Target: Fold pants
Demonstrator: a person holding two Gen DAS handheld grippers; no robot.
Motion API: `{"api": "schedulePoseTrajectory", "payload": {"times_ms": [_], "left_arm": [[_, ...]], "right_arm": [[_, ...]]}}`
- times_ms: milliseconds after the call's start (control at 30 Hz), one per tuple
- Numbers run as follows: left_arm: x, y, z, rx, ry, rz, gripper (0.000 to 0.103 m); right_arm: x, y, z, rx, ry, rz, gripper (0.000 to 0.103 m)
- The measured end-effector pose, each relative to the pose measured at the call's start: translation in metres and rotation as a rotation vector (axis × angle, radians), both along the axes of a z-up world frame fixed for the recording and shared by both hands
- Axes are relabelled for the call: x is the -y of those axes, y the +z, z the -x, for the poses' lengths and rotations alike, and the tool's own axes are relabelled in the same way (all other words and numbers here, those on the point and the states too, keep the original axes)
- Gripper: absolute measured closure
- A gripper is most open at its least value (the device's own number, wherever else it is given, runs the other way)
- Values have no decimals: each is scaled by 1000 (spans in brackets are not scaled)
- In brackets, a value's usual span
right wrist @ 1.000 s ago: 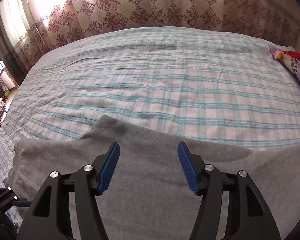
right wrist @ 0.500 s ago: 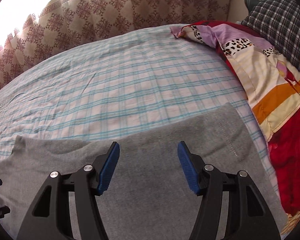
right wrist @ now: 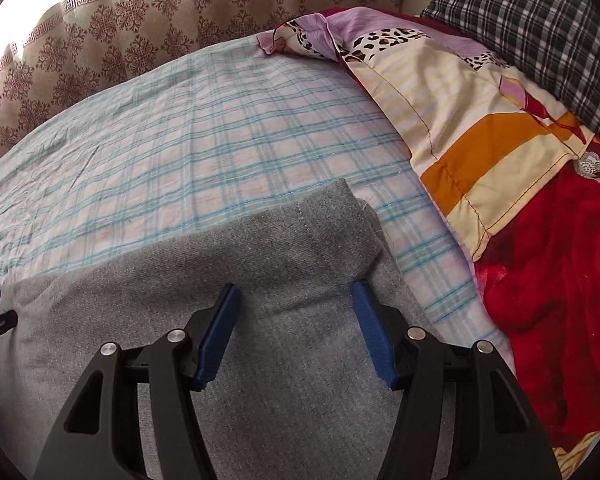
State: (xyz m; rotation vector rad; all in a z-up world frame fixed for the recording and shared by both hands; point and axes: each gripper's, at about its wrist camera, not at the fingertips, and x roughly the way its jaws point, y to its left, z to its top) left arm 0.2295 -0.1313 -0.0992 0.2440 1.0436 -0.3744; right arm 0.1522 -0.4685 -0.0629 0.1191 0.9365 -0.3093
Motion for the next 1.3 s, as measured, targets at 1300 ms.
{"api": "schedulePoseTrajectory", "payload": {"times_ms": [1300], "left_arm": [[114,38,91,4,-214,7,17]], "right_arm": [[78,12,192,161,-188,-362,40]]}}
